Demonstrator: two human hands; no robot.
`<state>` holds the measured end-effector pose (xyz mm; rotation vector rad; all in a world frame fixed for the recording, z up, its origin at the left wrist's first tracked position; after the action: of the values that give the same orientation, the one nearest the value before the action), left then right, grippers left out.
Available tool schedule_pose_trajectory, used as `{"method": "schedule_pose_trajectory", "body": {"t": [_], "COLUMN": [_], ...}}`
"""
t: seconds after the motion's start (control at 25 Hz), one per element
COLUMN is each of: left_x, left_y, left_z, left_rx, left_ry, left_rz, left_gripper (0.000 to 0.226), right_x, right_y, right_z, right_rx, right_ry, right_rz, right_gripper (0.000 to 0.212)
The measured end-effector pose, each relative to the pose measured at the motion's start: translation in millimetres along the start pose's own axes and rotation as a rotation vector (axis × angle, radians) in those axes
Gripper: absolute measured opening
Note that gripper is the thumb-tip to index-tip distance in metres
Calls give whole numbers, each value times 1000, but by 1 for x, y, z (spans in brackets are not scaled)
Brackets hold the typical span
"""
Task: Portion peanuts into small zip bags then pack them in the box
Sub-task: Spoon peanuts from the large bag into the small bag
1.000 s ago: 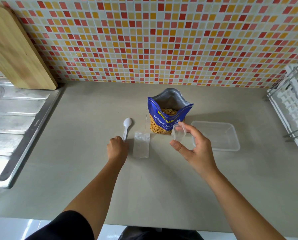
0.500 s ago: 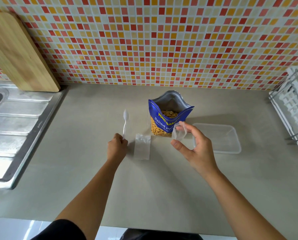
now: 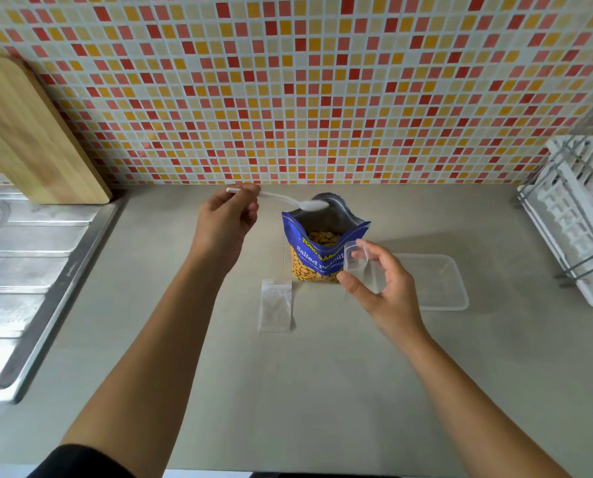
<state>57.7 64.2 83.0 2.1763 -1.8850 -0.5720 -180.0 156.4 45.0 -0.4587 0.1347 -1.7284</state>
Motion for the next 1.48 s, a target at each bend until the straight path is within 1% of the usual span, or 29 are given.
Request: {"method": "schedule_pose_trajectory", "body": {"t": [0.04,0.12,0.2,0.28,0.36,0.44,0.52,0.6,0.72,0.8,0.96,1.04,1.08,1.12,1.2,1.28,1.36,1.44,1.48], "left_x": [0,0,-6,-9,-4,3,10,15,24,32,38,37,36,36,33,23,13,5,3], "left_y": [5,24,59,84,94,96,93,89,77,62,42,39,38,36,38,53,79,102,109], "left_z": [-1,-6,-7,4,17,32,46,49,38,37,46,48,45,39,23,10,16,39,50], "left_rx": [135,550,982,1282,1515,1668,1719,1664,1484,1339,963,857,848,879,1018,1174,1310,1482,1561], "left_ry": [35,167,379,524,573,532,438,381,311,207,3,-40,-22,31,191,372,507,504,480], "left_rz": [-1,39,166,286,314,324,315,257,107,34,-6,-4,-13,-34,-80,-57,112,311,379], "left_gripper": [15,22,26,30,30,29,30,32,33,31,28,30,30,29,28,27,26,25,25], "right_x": [0,2,4,6,7,7,8,10,15,17,16,15,15,15,16,16,18,22,23], "right_y": [-2,-4,-5,-5,-6,-6,-6,-5,-11,-16,-17,-16,-16,-17,-20,-20,-21,-20,-19], "right_z": [-1,-4,-5,-6,-9,-11,-13,-12,-9,-8,-9,-8,-7,-7,-8,-8,-4,0,2], "right_rx": [-1,-6,-11,-11,-7,-7,-5,2,0,-5,-8,-10,-9,-9,-8,-1,-6,-4,-3], "right_ry": [4,11,16,23,31,36,47,47,30,24,30,29,27,24,21,29,30,26,21], "right_rz": [-7,-19,-21,-18,-19,-20,-13,-13,-44,-56,-63,-70,-76,-84,-93,-98,-101,-97,-98], "right_gripper": [55,58,59,59,59,60,59,59,60,61,61,60,59,59,58,55,54,52,52]}}
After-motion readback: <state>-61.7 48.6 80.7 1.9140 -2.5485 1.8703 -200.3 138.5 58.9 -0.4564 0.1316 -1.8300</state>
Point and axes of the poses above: each hand's wrist, its own x-axis towards the middle knuckle, its own y-axis out of the palm, z = x × y, the point moved 10 cm from there along x, towards the middle knuckle, and after that the axes turned 5 degrees about -x, right-handed, at the moved point
